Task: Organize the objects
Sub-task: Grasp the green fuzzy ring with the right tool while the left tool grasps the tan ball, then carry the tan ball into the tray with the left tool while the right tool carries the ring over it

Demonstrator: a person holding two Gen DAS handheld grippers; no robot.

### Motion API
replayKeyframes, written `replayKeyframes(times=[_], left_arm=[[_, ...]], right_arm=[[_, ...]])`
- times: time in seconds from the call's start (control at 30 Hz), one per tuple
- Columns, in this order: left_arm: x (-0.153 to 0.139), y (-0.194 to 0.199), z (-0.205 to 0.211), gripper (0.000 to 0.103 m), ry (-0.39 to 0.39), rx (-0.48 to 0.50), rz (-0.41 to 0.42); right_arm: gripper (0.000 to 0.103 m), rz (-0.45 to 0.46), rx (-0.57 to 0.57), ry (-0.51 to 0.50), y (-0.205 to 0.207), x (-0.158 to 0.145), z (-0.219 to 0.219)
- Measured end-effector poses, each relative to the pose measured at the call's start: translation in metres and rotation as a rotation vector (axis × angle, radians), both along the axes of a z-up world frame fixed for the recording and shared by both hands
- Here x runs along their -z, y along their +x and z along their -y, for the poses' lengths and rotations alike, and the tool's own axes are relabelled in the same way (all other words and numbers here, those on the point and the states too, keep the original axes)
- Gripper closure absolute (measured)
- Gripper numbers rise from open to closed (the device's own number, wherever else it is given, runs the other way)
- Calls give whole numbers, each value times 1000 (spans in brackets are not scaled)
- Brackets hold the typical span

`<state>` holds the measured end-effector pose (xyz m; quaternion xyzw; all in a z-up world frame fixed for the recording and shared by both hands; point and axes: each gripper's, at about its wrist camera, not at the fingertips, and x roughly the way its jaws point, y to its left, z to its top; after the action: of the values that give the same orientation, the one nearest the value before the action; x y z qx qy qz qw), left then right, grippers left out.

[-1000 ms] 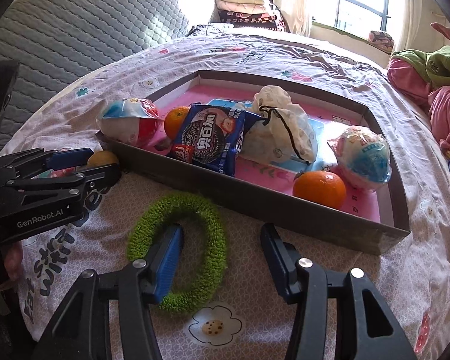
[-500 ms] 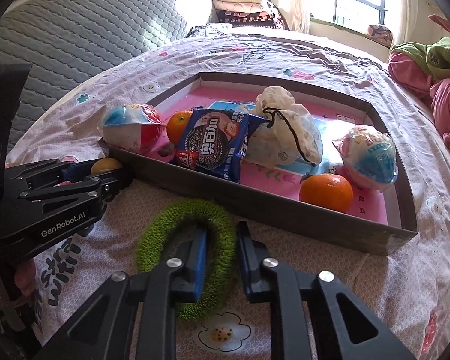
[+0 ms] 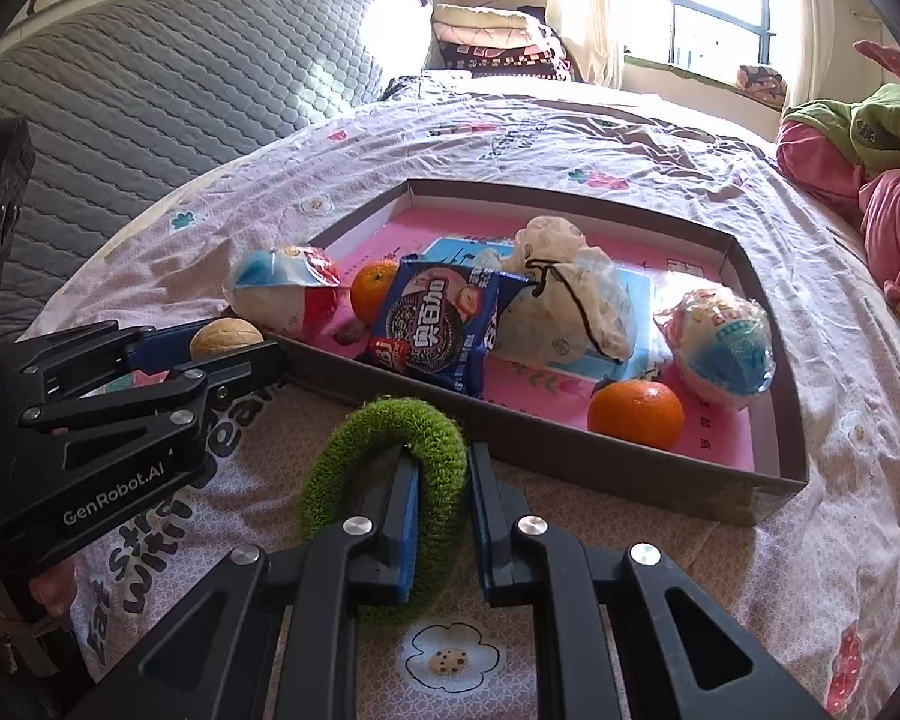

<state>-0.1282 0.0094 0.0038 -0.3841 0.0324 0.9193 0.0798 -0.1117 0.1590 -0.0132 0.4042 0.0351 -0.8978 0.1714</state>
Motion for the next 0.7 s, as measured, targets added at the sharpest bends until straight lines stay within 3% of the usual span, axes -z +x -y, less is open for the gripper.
replayKeyframes(times=[0.7], left_arm=[[-28,2,-6,69,91,-19,-66]], right_arm=[[88,-184,80,-14,7,-51,-30]])
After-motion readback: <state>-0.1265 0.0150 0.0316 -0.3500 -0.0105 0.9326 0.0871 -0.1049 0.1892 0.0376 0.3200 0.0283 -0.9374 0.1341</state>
